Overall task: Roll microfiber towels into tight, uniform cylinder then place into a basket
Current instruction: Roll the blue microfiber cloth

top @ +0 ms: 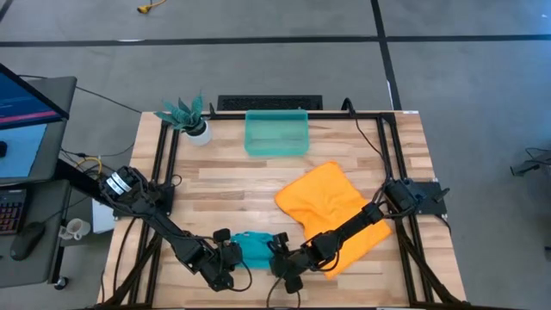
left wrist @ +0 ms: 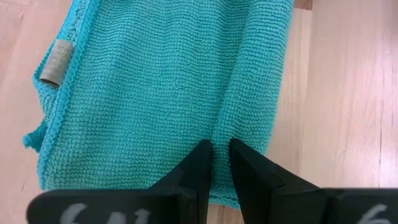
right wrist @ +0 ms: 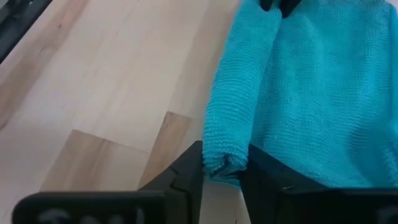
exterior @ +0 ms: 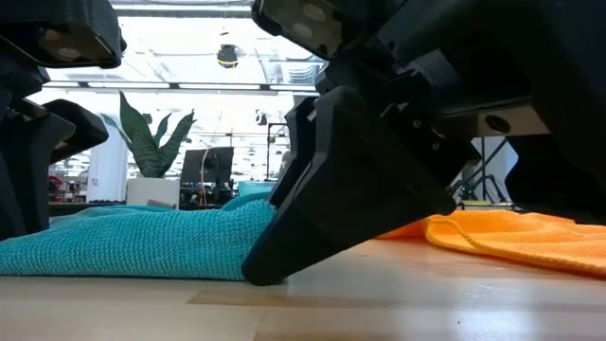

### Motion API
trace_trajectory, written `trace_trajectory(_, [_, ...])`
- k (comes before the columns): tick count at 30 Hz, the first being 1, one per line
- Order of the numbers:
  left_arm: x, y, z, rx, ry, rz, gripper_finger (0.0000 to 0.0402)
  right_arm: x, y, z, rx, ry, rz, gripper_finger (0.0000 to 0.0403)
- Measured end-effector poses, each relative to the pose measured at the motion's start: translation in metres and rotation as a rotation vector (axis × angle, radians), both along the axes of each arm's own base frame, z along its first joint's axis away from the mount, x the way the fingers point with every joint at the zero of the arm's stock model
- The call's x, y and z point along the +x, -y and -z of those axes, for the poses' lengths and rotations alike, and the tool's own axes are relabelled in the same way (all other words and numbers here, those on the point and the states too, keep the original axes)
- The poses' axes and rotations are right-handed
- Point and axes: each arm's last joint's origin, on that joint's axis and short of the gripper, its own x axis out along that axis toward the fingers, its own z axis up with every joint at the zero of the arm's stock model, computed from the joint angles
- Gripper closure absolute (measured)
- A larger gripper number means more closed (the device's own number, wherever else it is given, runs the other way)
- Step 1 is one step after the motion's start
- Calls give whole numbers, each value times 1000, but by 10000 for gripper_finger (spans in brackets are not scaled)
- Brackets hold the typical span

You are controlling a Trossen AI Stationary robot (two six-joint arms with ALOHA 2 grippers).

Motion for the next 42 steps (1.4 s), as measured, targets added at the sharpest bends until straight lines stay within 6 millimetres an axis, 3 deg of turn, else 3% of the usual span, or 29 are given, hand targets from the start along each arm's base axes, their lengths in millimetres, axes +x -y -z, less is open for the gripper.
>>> trace_trajectory(5, [0,0,0,0,0,0,347,0,0,0,23,-2,27,278])
trace_trajectory(16, [0,0,0,-2,-1,1,347,7,7,-14,67,-47,112,171])
trace_trajectory(23, [0,0,0,-4,-1,1,347,7,9,-47,64,-43,115,163])
trace_trajectory(29, [0,0,0,-9,-1,-7,347,-1,-7,-63,35,26,-6,163])
trace_trajectory(32, [0,1,0,-13,-2,-10,347,-2,-18,-57,12,60,-71,163])
trace_trajectory(36, [0,1,0,-20,-4,-15,347,-2,-24,-33,-19,32,-108,163])
trace_trajectory(42, [0,1,0,-27,-6,-15,347,2,-18,-32,-36,45,-61,163])
